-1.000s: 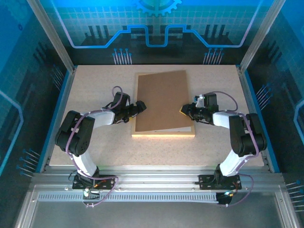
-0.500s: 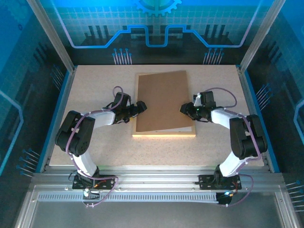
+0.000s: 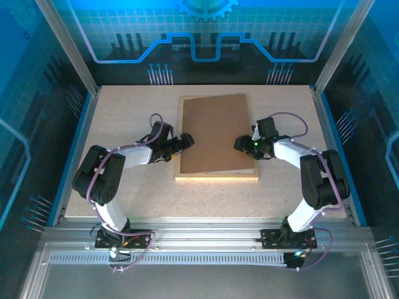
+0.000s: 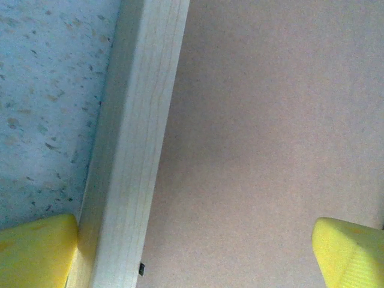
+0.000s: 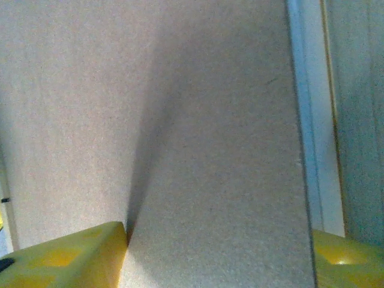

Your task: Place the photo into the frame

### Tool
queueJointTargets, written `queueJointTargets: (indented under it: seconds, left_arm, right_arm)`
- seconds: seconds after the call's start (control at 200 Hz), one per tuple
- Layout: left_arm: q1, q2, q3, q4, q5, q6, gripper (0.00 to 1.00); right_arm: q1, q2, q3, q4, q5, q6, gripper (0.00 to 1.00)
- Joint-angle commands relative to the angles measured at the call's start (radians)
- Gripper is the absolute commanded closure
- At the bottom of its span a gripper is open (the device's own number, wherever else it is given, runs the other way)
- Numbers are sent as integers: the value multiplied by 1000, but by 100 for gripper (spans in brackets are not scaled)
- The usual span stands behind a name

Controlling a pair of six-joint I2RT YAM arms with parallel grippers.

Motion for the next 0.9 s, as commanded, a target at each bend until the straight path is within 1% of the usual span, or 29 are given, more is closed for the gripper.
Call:
queueJointTargets:
  seconds: [0.0, 0.36, 0.475, 0.63, 0.695, 0.725, 0.896]
  left_arm:
    - [-46, 2, 4, 77, 136, -41, 1]
    - [-47, -2, -1, 81, 137, -42, 1]
    - [-47, -3, -2, 81, 136, -44, 1]
    - [-47, 0, 5, 80, 137, -42, 1]
    - [-48, 4, 6, 79, 137, -42, 1]
    - [-48, 4, 8, 78, 137, -42, 1]
    - [-47, 7, 14, 76, 139, -39, 1]
  right_arm:
    - [51, -16, 37, -80, 10, -14, 31]
    - [107, 13, 116, -172, 108, -58, 26]
    - [113, 13, 125, -187, 122, -62, 23]
    - [113, 6, 133, -211, 141, -63, 15]
    - [113, 2, 137, -222, 153, -65, 3]
    - [112, 0, 140, -226, 156, -68, 0]
    - [115, -2, 157, -252, 174, -74, 0]
